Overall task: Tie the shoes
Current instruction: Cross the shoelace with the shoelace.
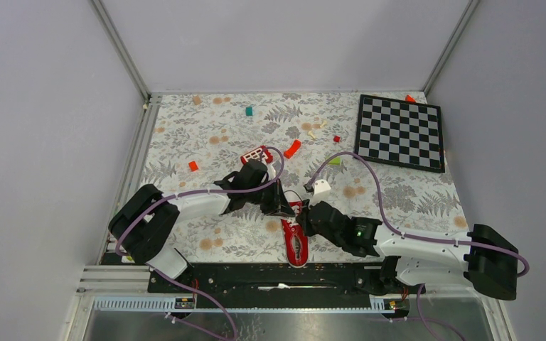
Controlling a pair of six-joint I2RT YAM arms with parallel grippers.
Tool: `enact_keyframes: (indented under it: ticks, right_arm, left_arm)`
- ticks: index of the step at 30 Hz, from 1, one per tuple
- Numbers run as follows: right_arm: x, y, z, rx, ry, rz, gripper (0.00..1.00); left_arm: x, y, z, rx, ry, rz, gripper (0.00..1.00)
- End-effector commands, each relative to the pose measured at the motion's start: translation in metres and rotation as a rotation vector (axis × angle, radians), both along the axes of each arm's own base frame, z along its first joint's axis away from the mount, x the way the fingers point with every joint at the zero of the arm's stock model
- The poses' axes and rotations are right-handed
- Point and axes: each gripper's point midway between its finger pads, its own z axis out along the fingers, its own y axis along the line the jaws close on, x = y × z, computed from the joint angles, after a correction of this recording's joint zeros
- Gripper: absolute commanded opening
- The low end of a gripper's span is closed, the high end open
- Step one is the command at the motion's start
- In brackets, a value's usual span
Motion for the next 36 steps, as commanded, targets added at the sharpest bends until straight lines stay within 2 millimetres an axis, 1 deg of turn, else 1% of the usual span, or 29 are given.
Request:
enact_keyframes:
  ticks: [1,2,4,10,15,20,26,32,36]
  right_arm:
    - [0.005,0.003,0.010,0.021,-0.011,-0.013,0.04]
    - [0.005,0.004,0.008,0.011,-0.008,-0.010,0.09]
    - [0.006,0.006,0.007,-0.011,-0.010,0.003,0.14]
    - [0.010,0.010,0.005,-0.034,-0.018,0.008,0.15]
    - [0.014,0.007,0.002,-0.054,-0.026,-0.005,0.15]
    - [0.017,0.005,-0.008,-0.084,-0.015,-0.007,0.17]
    - [0.018,0.005,-0.014,-0.093,-0.006,-0.009,0.26]
    - [0.020,0.010,-0.009,-0.073,-0.011,0.005,0.26]
    - [0.017,0.016,-0.008,-0.057,-0.001,0.031,0.26]
  left_arm:
    - [0.003,-0.005,0.010,-0.040,-0.030,-0.018,0.00]
    - [0.004,-0.005,0.010,-0.039,-0.031,-0.018,0.00]
    - [0.004,-0.005,0.010,-0.039,-0.030,-0.018,0.00]
    - [0.004,-0.005,0.011,-0.039,-0.030,-0.018,0.00]
    - [0.004,-0.005,0.011,-0.040,-0.033,-0.019,0.00]
    - [0.004,-0.005,0.012,-0.040,-0.032,-0.019,0.00]
    - [0.004,-0.005,0.012,-0.041,-0.032,-0.019,0.00]
    - [0.005,-0.006,0.013,-0.041,-0.035,-0.020,0.00]
    - [0.005,-0.007,0.012,-0.039,-0.032,-0.023,0.00]
